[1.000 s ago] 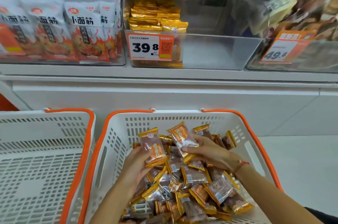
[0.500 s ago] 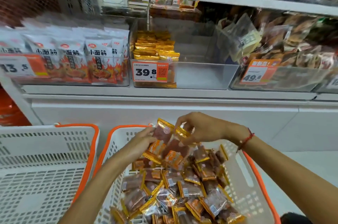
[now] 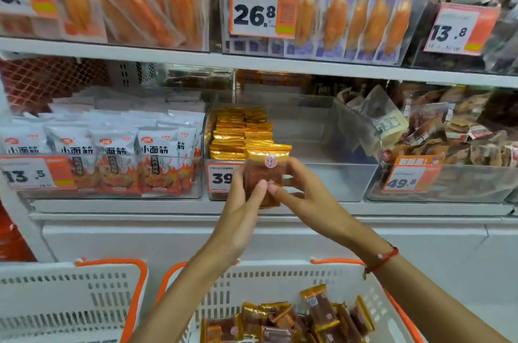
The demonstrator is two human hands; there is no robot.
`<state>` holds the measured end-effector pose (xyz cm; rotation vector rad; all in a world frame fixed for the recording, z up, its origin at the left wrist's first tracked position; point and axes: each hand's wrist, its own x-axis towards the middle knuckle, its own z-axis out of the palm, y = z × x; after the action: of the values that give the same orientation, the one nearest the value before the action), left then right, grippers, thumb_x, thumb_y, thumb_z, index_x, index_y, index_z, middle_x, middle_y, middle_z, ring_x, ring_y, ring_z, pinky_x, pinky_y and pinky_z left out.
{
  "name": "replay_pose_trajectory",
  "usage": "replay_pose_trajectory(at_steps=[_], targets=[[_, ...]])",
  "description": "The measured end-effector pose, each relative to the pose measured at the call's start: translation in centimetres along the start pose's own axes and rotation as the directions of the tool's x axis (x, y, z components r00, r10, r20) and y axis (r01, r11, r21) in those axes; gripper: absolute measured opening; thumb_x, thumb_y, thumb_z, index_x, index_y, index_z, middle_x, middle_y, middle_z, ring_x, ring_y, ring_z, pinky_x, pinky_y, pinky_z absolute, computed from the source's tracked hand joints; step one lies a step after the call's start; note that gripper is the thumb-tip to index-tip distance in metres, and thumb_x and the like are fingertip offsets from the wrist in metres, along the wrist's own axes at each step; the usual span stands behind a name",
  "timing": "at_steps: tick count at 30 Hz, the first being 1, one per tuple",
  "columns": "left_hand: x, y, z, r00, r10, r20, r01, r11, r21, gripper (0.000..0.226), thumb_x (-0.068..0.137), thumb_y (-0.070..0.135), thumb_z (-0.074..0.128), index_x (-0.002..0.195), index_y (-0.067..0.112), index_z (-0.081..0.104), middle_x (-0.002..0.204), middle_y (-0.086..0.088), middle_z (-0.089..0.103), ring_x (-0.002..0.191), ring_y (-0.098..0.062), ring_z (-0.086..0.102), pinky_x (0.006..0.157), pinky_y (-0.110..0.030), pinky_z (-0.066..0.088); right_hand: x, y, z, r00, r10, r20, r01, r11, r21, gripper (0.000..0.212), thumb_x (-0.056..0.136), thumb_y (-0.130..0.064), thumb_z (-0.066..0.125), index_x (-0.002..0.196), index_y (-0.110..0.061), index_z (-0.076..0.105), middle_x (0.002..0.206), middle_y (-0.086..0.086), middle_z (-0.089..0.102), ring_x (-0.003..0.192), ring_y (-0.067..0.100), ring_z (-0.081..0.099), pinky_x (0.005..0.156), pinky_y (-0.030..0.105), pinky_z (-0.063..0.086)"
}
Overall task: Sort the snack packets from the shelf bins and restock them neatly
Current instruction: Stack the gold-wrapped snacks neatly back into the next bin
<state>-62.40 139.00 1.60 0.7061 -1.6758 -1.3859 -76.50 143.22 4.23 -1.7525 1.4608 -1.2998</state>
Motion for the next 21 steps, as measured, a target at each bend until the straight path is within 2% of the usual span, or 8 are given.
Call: replay_pose_trajectory(at_steps=[2, 4, 8, 11, 14, 16, 18, 21], targets=[[2.9, 1.2, -0.3, 0.998, 0.069, -0.015, -0.066, 0.989, 0.130, 0.039, 0.099, 0.035, 0.046, 0.135, 0.043, 0.035, 0.135, 0.009, 0.046, 0.124, 0.000, 0.044, 0.099, -0.016, 0.041, 1.8, -0.2, -0.9, 0.991, -0.093, -0.094, 0.091, 0.995, -0.027, 0.032, 0.093, -0.014, 0.061, 0.122, -0.023, 0.051, 0.116, -0.013, 0.062, 0.107, 0.003, 0.061, 0.083, 0.019, 0.052], [5.6, 2.3, -0.9, 0.991, 0.130, -0.044, -0.103, 0.914, 0.393, 0.045, 0.097, 0.043, 0.048, 0.140, 0.040, 0.036, 0.137, 0.003, 0.039, 0.127, -0.012, 0.038, 0.104, -0.029, 0.037, 3.6, -0.3, -2.0, 0.975, -0.155, -0.162, 0.151, 0.988, -0.034, 0.032, 0.092, -0.012, 0.063, 0.121, -0.018, 0.052, 0.115, -0.008, 0.064, 0.108, 0.006, 0.062, 0.089, 0.025, 0.053], [9.1, 4.1, -2.4, 0.954, 0.298, 0.022, -0.193, 0.558, 0.807, 0.051, 0.094, 0.053, 0.048, 0.139, 0.030, 0.043, 0.138, 0.009, 0.035, 0.125, -0.012, 0.027, 0.095, -0.028, 0.024, 6.3, 0.5, -3.8, 0.957, -0.206, -0.203, 0.161, 0.962, -0.219, 0.034, 0.091, -0.018, 0.065, 0.121, -0.017, 0.049, 0.110, -0.014, 0.064, 0.103, 0.004, 0.063, 0.088, 0.030, 0.054], [10.2, 3.4, -2.9, 0.979, 0.195, 0.059, -0.146, 0.473, 0.869, 0.048, 0.094, 0.052, 0.050, 0.135, 0.028, 0.046, 0.133, 0.003, 0.048, 0.125, -0.020, 0.036, 0.097, -0.037, 0.030, 7.5, 1.8, -3.7, 0.982, -0.120, -0.145, 0.055, 0.919, -0.390, 0.042, 0.089, -0.024, 0.067, 0.124, -0.022, 0.044, 0.110, -0.012, 0.064, 0.104, 0.013, 0.065, 0.091, 0.045, 0.052], [10.1, 2.3, -3.2, 0.993, 0.116, 0.010, -0.070, 0.531, 0.845, 0.064, 0.090, 0.052, 0.059, 0.144, 0.031, 0.030, 0.132, -0.008, 0.049, 0.127, -0.031, 0.041, 0.100, -0.043, 0.035, 8.0, 2.5, -3.3, 0.998, -0.027, -0.064, -0.001, 0.913, -0.409, 0.075, 0.088, -0.027, 0.068, 0.146, -0.032, 0.019, 0.121, -0.011, 0.059, 0.111, 0.019, 0.062, 0.099, 0.049, 0.047], [10.0, 2.0, -3.4, 0.995, 0.102, 0.006, -0.061, 0.542, 0.838, 0.073, 0.088, 0.053, 0.060, 0.148, 0.035, 0.021, 0.135, -0.011, 0.047, 0.128, -0.033, 0.041, 0.102, -0.044, 0.036, 8.1, 2.5, -3.3, 0.999, -0.043, -0.031, 0.029, 0.932, -0.362, 0.089, 0.085, -0.028, 0.068, 0.146, -0.046, 0.006, 0.134, -0.011, 0.050, 0.115, 0.021, 0.060, 0.098, 0.052, 0.047], [9.8, 2.1, -3.5, 0.992, 0.121, 0.018, -0.079, 0.523, 0.848, 0.069, 0.088, 0.055, 0.059, 0.145, 0.037, 0.024, 0.133, -0.009, 0.047, 0.127, -0.031, 0.041, 0.101, -0.043, 0.036, 8.0, 2.7, -3.1, 0.996, -0.092, -0.014, 0.080, 0.919, -0.385, 0.084, 0.085, -0.027, 0.066, 0.144, -0.051, 0.011, 0.144, -0.005, 0.039, 0.121, 0.021, 0.054, 0.096, 0.052, 0.049], [9.1, 2.0, -3.9, 0.975, 0.205, 0.089, -0.165, 0.391, 0.906, 0.059, 0.091, 0.055, 0.052, 0.143, 0.033, 0.033, 0.139, 0.002, 0.045, 0.129, -0.019, 0.036, 0.105, -0.038, 0.030, 7.2, 2.7, -2.7, 0.988, -0.153, -0.018, 0.120, 0.835, -0.537, 0.053, 0.094, -0.025, 0.057, 0.141, -0.033, 0.034, 0.141, -0.003, 0.033, 0.123, 0.017, 0.046, 0.100, 0.040, 0.047]])
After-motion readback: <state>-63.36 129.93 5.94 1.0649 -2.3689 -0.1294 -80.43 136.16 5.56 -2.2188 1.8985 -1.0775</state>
